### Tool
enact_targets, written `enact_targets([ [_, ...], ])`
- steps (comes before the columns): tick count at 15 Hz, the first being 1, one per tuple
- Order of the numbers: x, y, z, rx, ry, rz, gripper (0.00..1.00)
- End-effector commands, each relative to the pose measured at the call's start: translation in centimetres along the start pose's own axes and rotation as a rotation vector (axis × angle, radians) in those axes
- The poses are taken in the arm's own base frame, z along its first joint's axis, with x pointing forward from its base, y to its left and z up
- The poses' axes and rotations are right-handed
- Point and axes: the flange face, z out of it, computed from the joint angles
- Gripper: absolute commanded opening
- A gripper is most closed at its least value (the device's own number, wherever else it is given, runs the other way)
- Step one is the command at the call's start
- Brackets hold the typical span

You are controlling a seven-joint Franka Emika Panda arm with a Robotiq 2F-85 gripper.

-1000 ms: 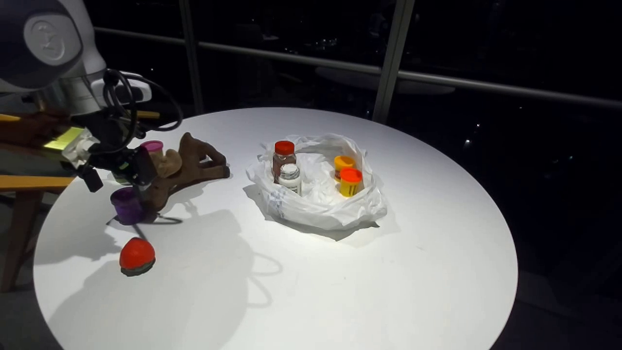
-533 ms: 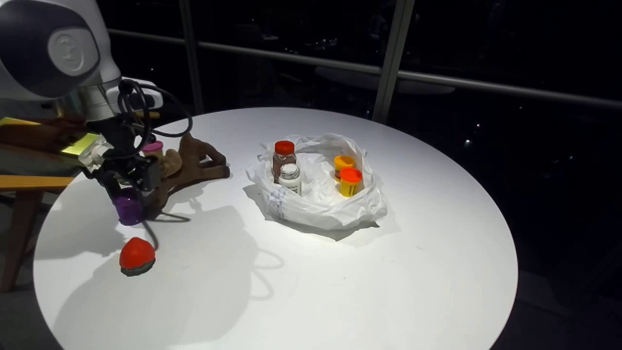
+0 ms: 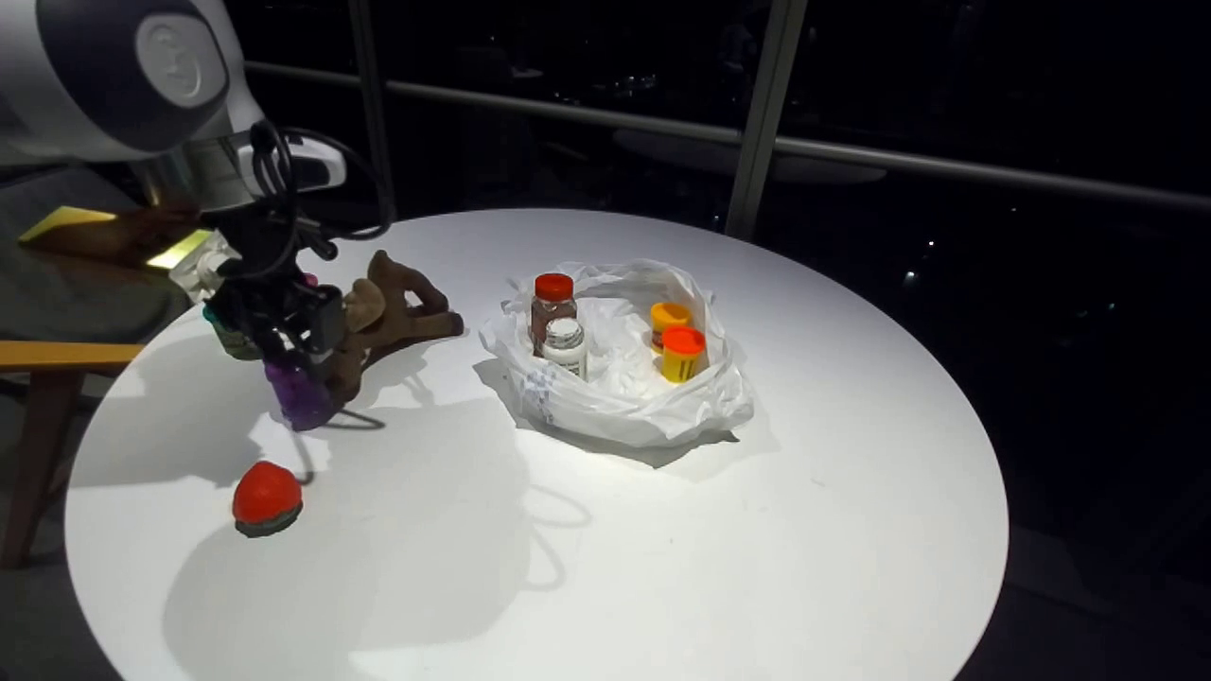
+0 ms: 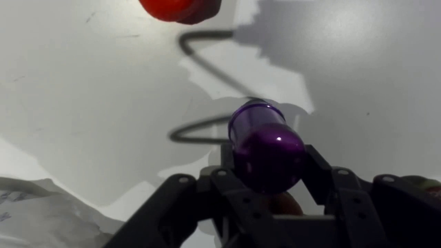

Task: Put all the objects on the table in the plastic bag

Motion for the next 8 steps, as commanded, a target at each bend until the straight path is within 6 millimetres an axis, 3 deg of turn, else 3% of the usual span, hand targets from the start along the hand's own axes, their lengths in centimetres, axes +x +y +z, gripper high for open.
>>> enact_targets([
  [1, 3.8, 1.8, -6.5, -0.056, 0.021, 0.095, 0.25],
  [4, 7.3, 5.0, -11.4, -0.087, -0.004, 0.146, 0.25],
  [6, 9.3, 7.8, -13.2, -0.122, -0.065, 0.161, 0.25],
  [8, 10.7, 10.5, -13.6, -0.118, -0.132, 0.165, 0.25],
])
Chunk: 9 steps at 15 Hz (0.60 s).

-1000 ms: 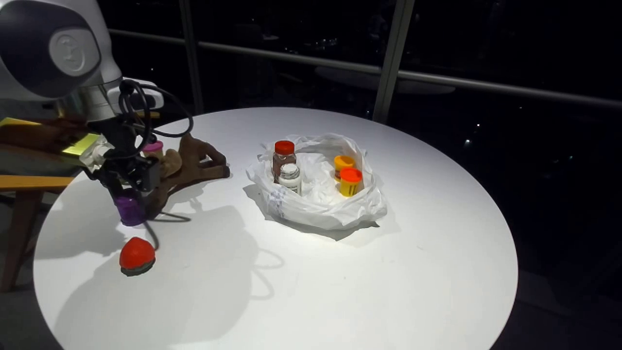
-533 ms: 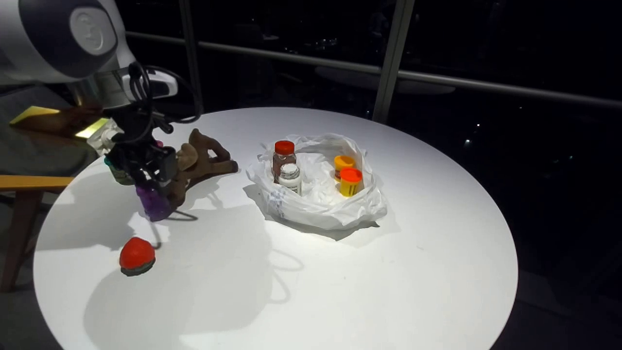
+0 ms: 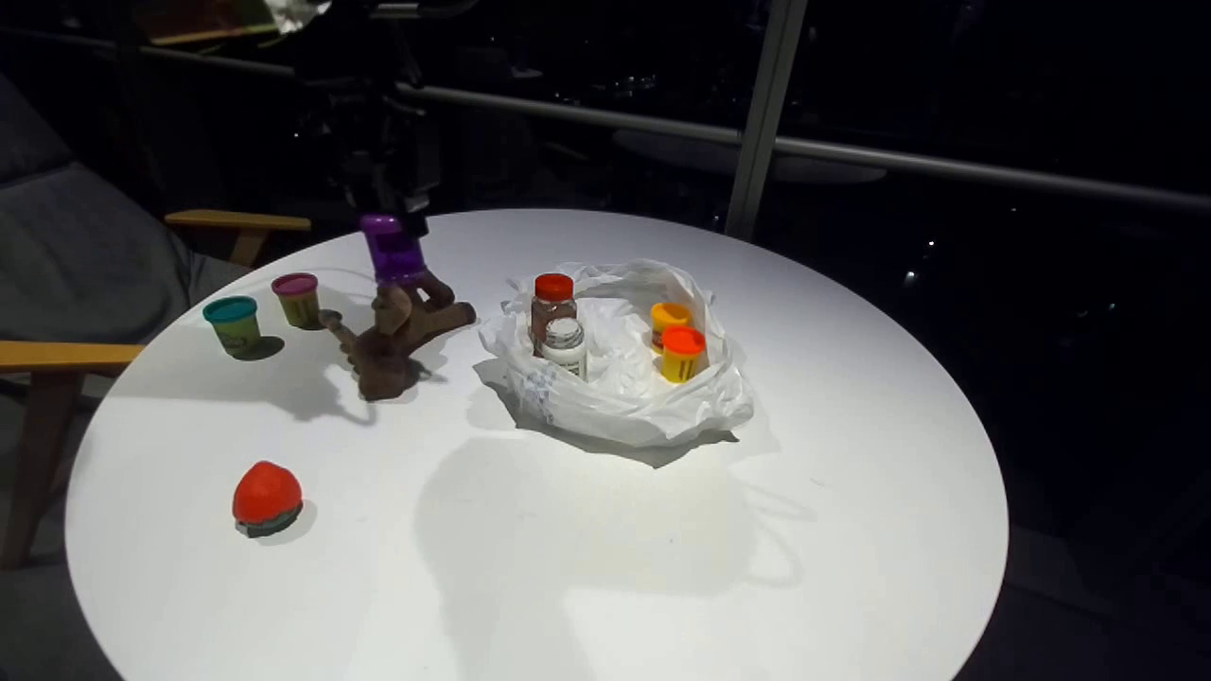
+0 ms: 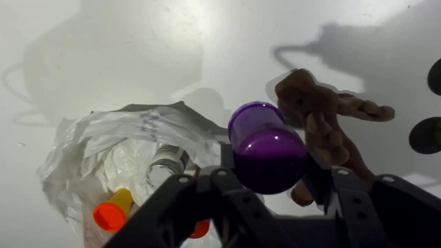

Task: Put all the objects on the table in the plastic bag

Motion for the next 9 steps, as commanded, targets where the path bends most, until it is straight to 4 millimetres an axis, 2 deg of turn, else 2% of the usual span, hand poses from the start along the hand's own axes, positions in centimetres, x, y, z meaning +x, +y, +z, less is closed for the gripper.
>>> enact_targets([
  [1, 3.6, 3.7, -0.9, -0.016, -0.081, 0.004, 0.25],
  [2, 4.4, 4.9, -1.1, -0.019, -0.078, 0.024, 0.25],
  [4, 6.2, 7.0, -0.4, -0.021, -0.054, 0.077, 0.25],
  [9, 8.3, 12.0, 2.9, 0.024, -0.005, 0.199, 0.25],
])
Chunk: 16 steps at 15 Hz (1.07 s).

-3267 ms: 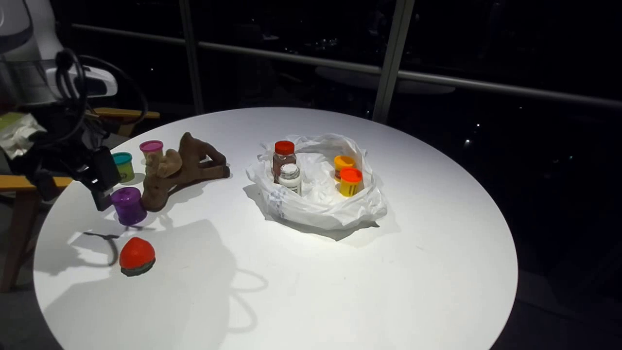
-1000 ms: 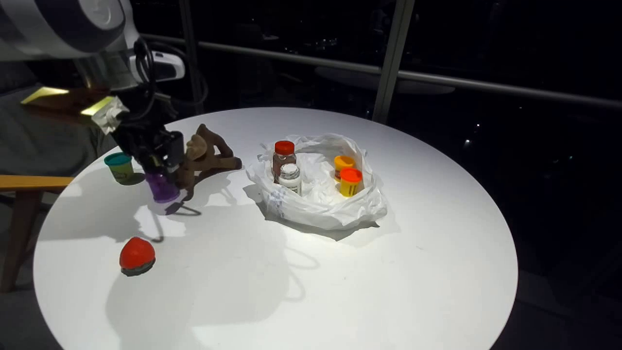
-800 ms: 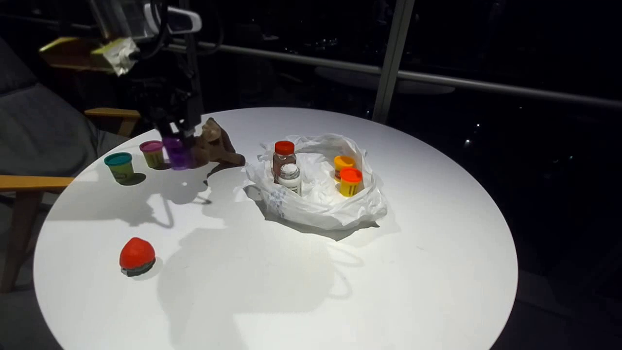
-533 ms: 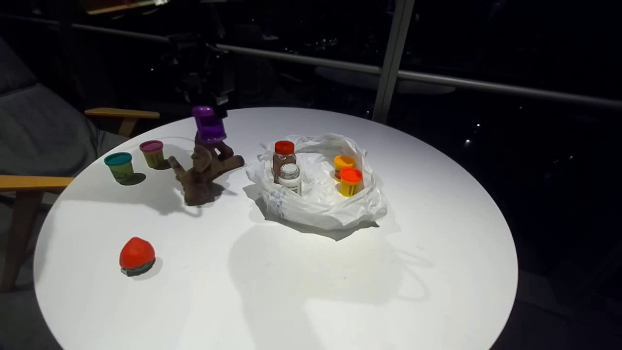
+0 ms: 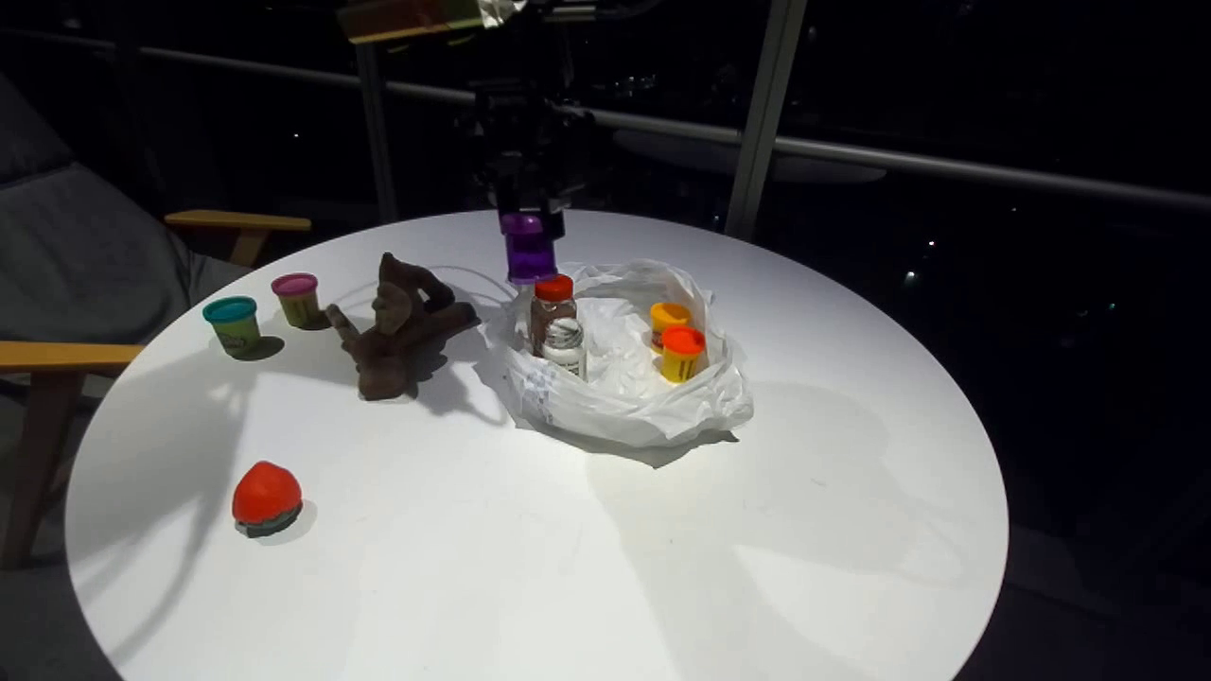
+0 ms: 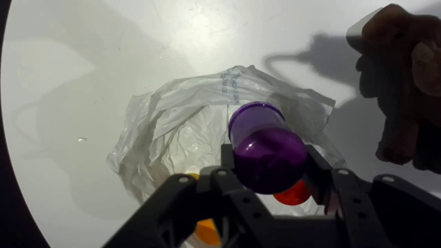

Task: Put all the objects on the table in the plastic bag

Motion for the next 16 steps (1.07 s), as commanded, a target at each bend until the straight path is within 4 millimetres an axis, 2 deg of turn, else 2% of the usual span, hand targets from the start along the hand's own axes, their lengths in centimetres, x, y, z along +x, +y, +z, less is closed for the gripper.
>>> enact_targets([
  [1, 2.4, 2.6, 2.2, 0.056, 0.061, 0.091, 0.25],
  [7, 4.7, 6.7, 7.7, 0.11, 0.141, 0.23, 0.25],
  [11, 6.0, 8.4, 11.1, 0.116, 0.147, 0.305, 0.25],
  [16, 8.0, 9.8, 14.3, 0.123, 0.17, 0.408, 0.25],
])
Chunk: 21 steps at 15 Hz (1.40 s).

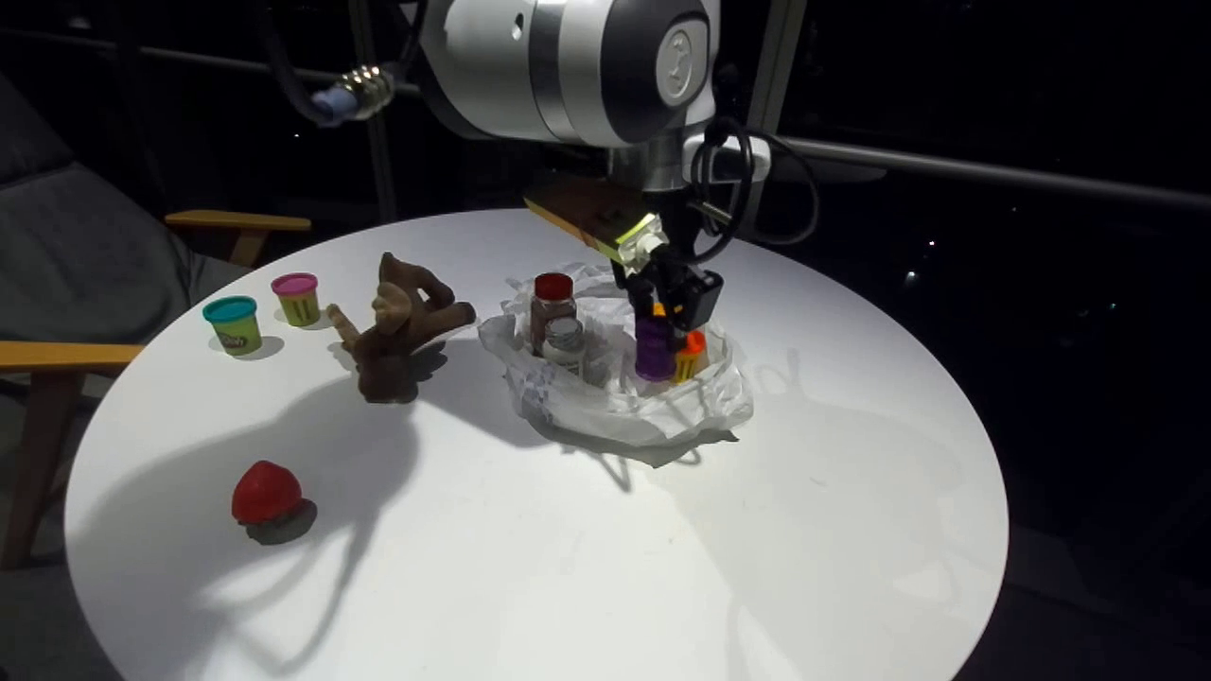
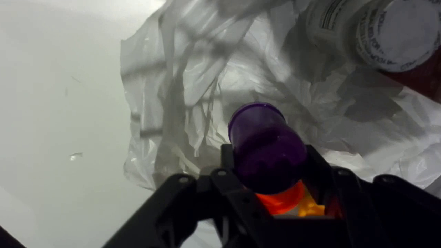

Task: Put all the objects on the table in the plastic bag

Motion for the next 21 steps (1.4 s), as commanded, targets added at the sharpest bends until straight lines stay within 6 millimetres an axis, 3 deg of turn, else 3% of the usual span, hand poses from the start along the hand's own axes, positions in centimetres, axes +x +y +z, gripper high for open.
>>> enact_targets([
  [1, 2.2, 0.1, 1.8, 0.008, 0.036, 0.076, 0.25],
  [5, 2.8, 0.3, 3.2, 0.003, 0.026, 0.106, 0.25],
  [6, 3.0, 0.2, 2.9, 0.013, 0.027, 0.11, 0.75],
  [8, 2.7, 0.1, 2.2, 0.033, 0.029, 0.116, 0.81],
  [10, 2.2, 0.0, 0.7, 0.047, 0.045, 0.108, 0.96],
  [13, 1.3, 1.0, -2.7, 0.052, 0.075, 0.111, 1.0],
  [15, -0.4, 1.5, -6.1, 0.036, 0.045, 0.108, 1.0],
  [17, -2.7, 1.9, -8.3, -0.016, -0.049, 0.066, 1.0],
  [21, -9.4, 0.9, -12.2, -0.079, -0.173, -0.014, 1.0],
])
